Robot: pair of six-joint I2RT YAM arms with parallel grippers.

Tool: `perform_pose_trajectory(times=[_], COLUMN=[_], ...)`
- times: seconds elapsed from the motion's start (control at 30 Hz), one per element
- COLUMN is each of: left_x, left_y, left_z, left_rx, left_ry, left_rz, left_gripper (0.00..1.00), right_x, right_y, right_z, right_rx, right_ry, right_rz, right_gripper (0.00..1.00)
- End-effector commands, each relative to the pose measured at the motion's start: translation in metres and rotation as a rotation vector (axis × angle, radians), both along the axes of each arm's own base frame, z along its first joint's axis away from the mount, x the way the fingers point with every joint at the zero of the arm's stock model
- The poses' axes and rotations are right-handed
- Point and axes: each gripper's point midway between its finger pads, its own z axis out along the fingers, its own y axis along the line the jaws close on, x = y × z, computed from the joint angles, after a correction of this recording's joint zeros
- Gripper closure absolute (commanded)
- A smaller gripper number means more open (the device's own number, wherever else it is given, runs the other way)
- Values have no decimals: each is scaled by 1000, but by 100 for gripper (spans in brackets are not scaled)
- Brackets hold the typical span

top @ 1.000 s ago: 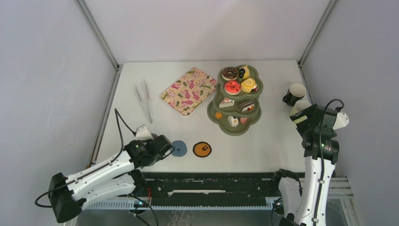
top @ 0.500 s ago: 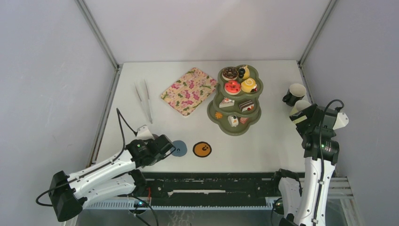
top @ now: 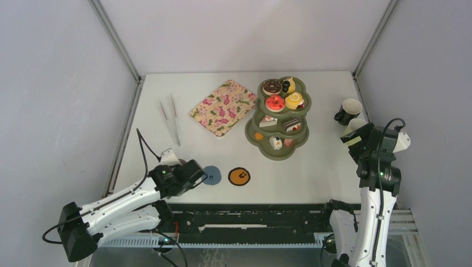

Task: Serve the afternoon tea

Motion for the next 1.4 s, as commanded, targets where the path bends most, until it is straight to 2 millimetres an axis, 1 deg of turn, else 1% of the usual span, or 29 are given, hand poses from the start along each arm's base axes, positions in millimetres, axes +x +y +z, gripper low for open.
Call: perform_pose_trajectory(times=[0.0, 0.07, 0.1, 0.23, 0.27, 0.37, 0.47, 0.57, 0.7, 0.8, 0.87, 0.9, 0.97, 1.0, 1.07, 1.1, 1.17, 1.23, 1.27, 1.37], left_x=[7, 7, 7, 7, 7, 3, -8, -19, -23, -21, -14, -7, 11, 22, 45, 54, 69, 79, 83, 94], left_y=[5, 3, 3, 1, -1, -14, -27, -32, -29, -30, -34, -36, -43, -53, -85, -103, -136, -155, -160, -166], left_z=[1, 3, 3, 9, 11, 19, 24, 31, 55, 77, 93, 103, 130, 145, 172, 183, 198, 201, 199, 182], left_rx=[44, 43, 39, 17, 5, -50, -109, -145, -161, -153, -123, -89, -45, -41, -78, -103, -172, -205, -204, -179], left_ry=[-19, -13, -13, -24, -24, 8, 69, 91, 71, 33, -2, -26, -104, -153, -266, -319, -387, -404, -402, -381], left_rz=[13, 13, 13, 10, 4, -40, -85, -120, -145, -181, -252, -284, -331, -374, -481, -534, -618, -670, -685, -684], left_gripper=[90, 84, 79, 57, 50, 39, 37, 37, 37, 36, 34, 33, 29, 28, 26, 25, 23, 22, 22, 22], right_x=[6, 6, 6, 8, 8, 8, 8, 8, 8, 9, 8, 8, 8, 8, 10, 11, 11, 8, 6, 2], right_y=[-1, -1, 0, 3, 4, 1, 1, 2, 3, 4, 2, 1, 0, 0, 8, 12, 15, 14, 13, 9], right_z=[9, 9, 9, 8, 8, 4, 0, -2, -6, -8, -6, -7, -9, -12, -13, -13, -12, -8, -7, -6], right_rx=[-27, -29, -32, -35, -36, -48, -52, -50, -51, -53, -62, -74, -96, -99, -94, -91, -96, -113, -118, -113], right_ry=[-45, -43, -43, -47, -47, -35, -28, -27, -23, -21, -24, -27, -31, -33, -51, -65, -86, -98, -103, -97], right_rz=[5, 8, 15, 37, 39, 29, 34, 33, 42, 51, 41, 42, 49, 59, 107, 132, 155, 153, 143, 98], right_gripper=[4, 4, 4, 4, 4, 4, 4, 4, 3, 3, 3, 3, 3, 3, 3, 3, 3, 4, 4, 6])
